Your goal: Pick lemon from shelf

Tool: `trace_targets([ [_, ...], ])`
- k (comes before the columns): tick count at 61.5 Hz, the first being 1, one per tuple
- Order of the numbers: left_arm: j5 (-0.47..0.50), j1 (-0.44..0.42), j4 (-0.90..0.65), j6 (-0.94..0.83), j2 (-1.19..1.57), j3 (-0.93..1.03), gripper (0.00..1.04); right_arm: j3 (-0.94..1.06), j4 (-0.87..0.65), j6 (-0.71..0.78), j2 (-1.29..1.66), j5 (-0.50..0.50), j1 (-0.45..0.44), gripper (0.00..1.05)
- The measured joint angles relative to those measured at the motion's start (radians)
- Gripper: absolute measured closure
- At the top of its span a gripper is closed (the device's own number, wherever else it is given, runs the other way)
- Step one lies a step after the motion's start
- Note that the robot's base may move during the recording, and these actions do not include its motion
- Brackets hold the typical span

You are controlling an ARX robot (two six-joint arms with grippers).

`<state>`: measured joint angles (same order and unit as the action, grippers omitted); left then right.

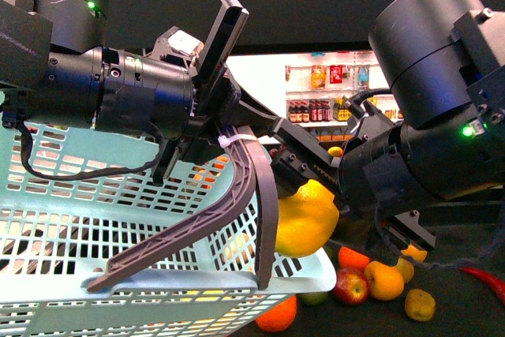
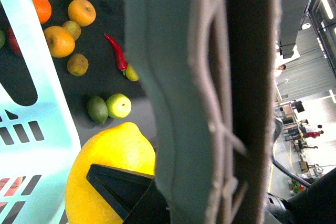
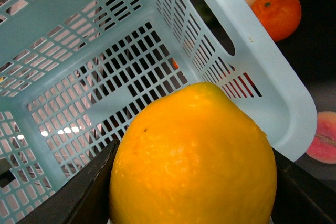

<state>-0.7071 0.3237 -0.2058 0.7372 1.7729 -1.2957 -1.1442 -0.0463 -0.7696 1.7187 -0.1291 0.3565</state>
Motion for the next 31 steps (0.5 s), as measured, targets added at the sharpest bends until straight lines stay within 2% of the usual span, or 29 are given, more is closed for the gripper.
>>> trace_targets([
  [31,0.000,0.000,0.000,0.000,0.000,0.000,0.97,-0.021,-0.051,0.003,0.101,0.058,0.011,0.34],
])
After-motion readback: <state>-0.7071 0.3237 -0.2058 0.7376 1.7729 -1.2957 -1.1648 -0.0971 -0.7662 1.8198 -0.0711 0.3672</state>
